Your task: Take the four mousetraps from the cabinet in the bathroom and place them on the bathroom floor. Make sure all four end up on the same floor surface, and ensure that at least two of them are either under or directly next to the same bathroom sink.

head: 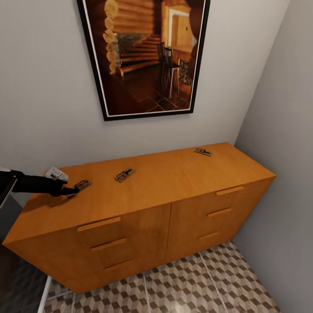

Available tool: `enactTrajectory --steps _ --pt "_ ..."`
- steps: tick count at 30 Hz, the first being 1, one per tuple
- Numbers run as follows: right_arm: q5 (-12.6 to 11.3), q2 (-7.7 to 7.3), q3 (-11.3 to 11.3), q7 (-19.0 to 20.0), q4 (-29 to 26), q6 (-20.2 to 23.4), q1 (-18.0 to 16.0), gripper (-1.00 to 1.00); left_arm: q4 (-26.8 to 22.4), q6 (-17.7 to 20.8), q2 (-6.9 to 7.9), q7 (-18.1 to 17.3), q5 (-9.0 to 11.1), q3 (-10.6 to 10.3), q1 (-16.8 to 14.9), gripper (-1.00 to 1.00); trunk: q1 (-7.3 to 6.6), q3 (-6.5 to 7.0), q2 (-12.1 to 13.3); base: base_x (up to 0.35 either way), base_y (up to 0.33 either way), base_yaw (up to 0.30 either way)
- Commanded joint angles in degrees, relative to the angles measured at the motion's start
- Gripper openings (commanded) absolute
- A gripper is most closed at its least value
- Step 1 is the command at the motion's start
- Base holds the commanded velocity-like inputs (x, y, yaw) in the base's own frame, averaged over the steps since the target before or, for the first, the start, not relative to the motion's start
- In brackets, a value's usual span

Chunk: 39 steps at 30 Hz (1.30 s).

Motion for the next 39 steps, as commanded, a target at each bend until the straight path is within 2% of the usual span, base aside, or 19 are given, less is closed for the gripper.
enactTrajectory --steps 1,18,29,39 --pt "-0.5 0.0 0.4 0.2 0.1 -0.2 0.0 -1.0 -0.1 0.4 -0.01 -0.4 -0.5 0.0 -0.1 1.0 0.0 -0.1 0.0 0.0 0.0 0.0" --pt "-0.5 0.0 0.4 0.2 0.1 -0.2 0.0 -1.0 0.0 0.5 -0.13 -0.4 -1.3 -0.2 0.0 1.0 0.0 -0.95 0.0 0.0 0.0 0.0" --pt "-0.5 0.0 0.4 0.2 0.1 -0.2 0.0 -1.0 0.7 0.4 -0.71 -0.3 -1.5 -1.2 0.0 1.0 0.0 -1.26 0.0 0.0 0.0 0.0" --pt "-0.5 0.0 0.4 0.2 0.1 -0.2 0.0 -1.0 1.0 0.5 -1.32 -0.3 -3.8 -1.8 0.0 1.0 0.0 -1.27 0.0 0.0 0.0 0.0"
